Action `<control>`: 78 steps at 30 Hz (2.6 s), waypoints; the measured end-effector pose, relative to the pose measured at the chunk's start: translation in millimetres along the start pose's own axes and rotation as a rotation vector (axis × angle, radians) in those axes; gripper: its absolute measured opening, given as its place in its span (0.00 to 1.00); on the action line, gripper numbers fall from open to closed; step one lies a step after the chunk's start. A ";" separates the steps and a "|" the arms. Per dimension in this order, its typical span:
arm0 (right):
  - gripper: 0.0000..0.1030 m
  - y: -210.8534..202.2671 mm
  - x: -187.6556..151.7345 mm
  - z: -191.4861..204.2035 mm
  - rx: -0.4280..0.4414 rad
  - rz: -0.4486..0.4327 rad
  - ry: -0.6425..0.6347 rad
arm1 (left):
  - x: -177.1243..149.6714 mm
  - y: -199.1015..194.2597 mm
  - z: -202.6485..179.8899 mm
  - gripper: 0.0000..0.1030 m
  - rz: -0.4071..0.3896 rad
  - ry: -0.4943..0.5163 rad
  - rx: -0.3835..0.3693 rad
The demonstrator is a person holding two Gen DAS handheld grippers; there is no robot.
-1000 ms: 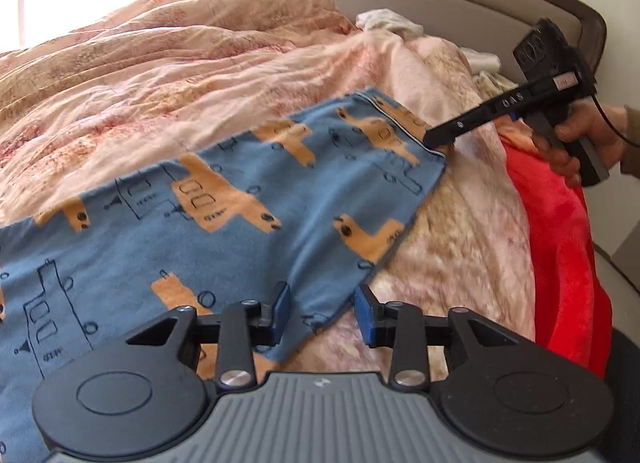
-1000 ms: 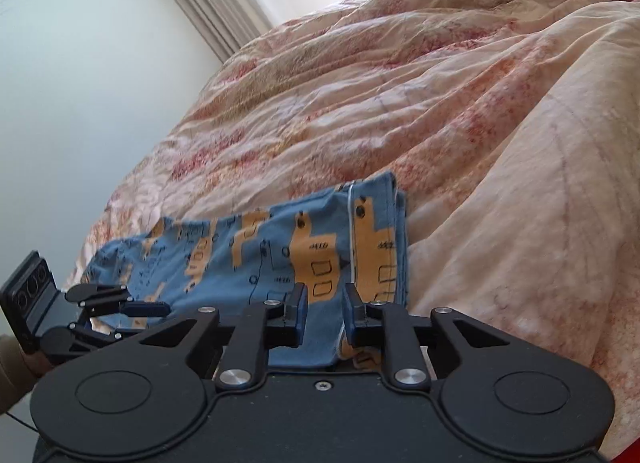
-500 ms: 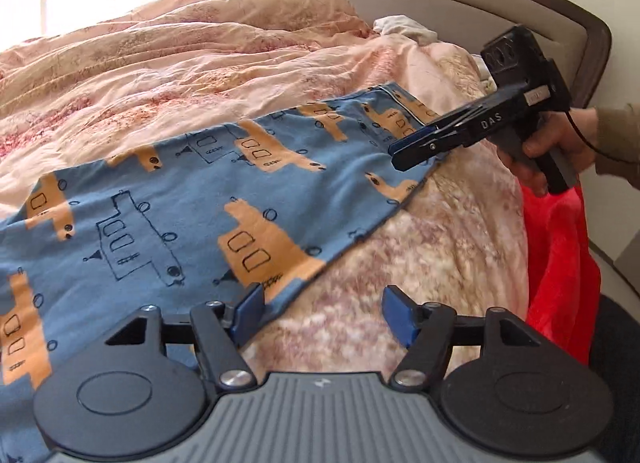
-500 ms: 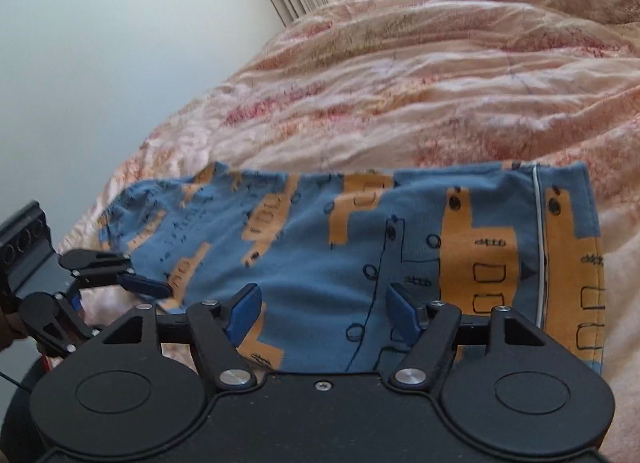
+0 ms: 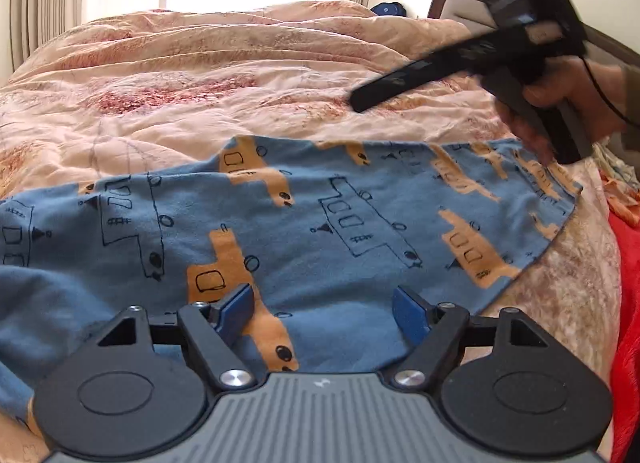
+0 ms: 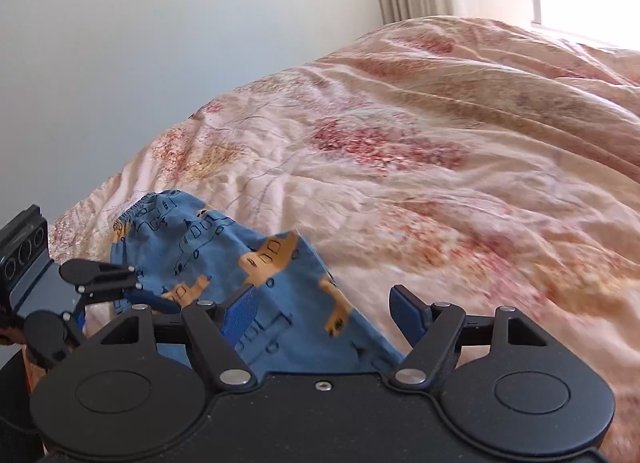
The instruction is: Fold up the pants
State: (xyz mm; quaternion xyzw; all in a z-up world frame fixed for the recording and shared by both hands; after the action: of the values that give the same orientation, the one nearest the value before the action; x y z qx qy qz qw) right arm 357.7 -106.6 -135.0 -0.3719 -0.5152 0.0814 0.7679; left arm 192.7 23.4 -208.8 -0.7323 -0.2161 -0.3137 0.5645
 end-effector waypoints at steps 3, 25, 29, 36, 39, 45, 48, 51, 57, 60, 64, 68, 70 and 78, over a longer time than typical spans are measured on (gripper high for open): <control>0.58 61.0 20.1 10.2 0.011 0.041 -0.046 | -6.0 2.2 -3.2 0.82 -0.011 0.031 0.011; 0.31 102.9 34.0 15.7 -0.114 0.030 -0.128 | -11.6 4.1 -5.0 0.89 -0.036 0.029 -0.008; 0.48 69.4 10.2 36.6 0.039 0.015 -0.053 | -10.5 4.7 -5.5 0.89 -0.031 0.030 -0.008; 0.54 4.1 -59.6 -25.8 -0.010 -0.016 0.257 | -8.3 8.1 -9.6 0.91 -0.009 0.035 0.008; 0.70 -42.7 -80.1 -80.6 -0.161 -0.082 0.419 | -5.6 10.3 -10.9 0.92 0.010 0.036 0.021; 0.82 -90.9 -87.2 -74.9 -0.195 -0.161 0.384 | -5.0 11.4 -8.5 0.99 0.027 0.024 0.054; 0.86 -72.2 -92.3 -35.5 -0.151 -0.094 0.221 | -5.2 10.9 -8.9 0.99 0.040 0.021 0.064; 0.86 -53.0 -107.6 -14.5 -0.144 -0.005 0.116 | -5.3 10.6 -9.1 1.00 0.049 0.019 0.075; 0.89 -77.9 -149.1 -33.7 -0.218 0.061 0.072 | -4.0 10.4 -10.3 0.99 0.074 0.019 0.100; 0.89 -116.0 -173.5 -65.6 -0.291 0.053 0.138 | -2.9 7.2 -11.9 0.99 0.085 0.019 0.123; 0.89 -173.8 -200.9 -88.3 -0.358 -0.002 0.213 | 9.3 -3.3 -28.5 1.00 0.055 0.006 0.097; 0.93 -209.8 -205.0 -81.4 -0.358 -0.131 0.310 | 24.4 4.3 -71.3 1.00 0.024 0.043 0.005; 0.93 -203.0 -202.6 -69.5 -0.317 -0.156 0.324 | 22.6 15.4 -91.9 1.00 0.046 0.079 -0.021; 0.84 -195.4 -237.0 -64.4 -0.334 -0.146 0.429 | -14.8 20.3 -96.9 1.00 0.129 0.178 0.016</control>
State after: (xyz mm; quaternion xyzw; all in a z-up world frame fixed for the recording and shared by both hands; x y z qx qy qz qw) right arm 254.1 -397.2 -192.6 -0.4637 -0.3728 -0.1407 0.7914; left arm 175.0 -74.8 -217.1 -0.7094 -0.1199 -0.3390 0.6062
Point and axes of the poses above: each gripper's, at about its wrist camera, not at the fingertips, and y roughly the way its jaws point, z to its left, x to its top, the point moved 10 cm from there along y, roughly the way its jaws point, and after that the axes turned 4 degrees about -y, right-handed, at the moved point
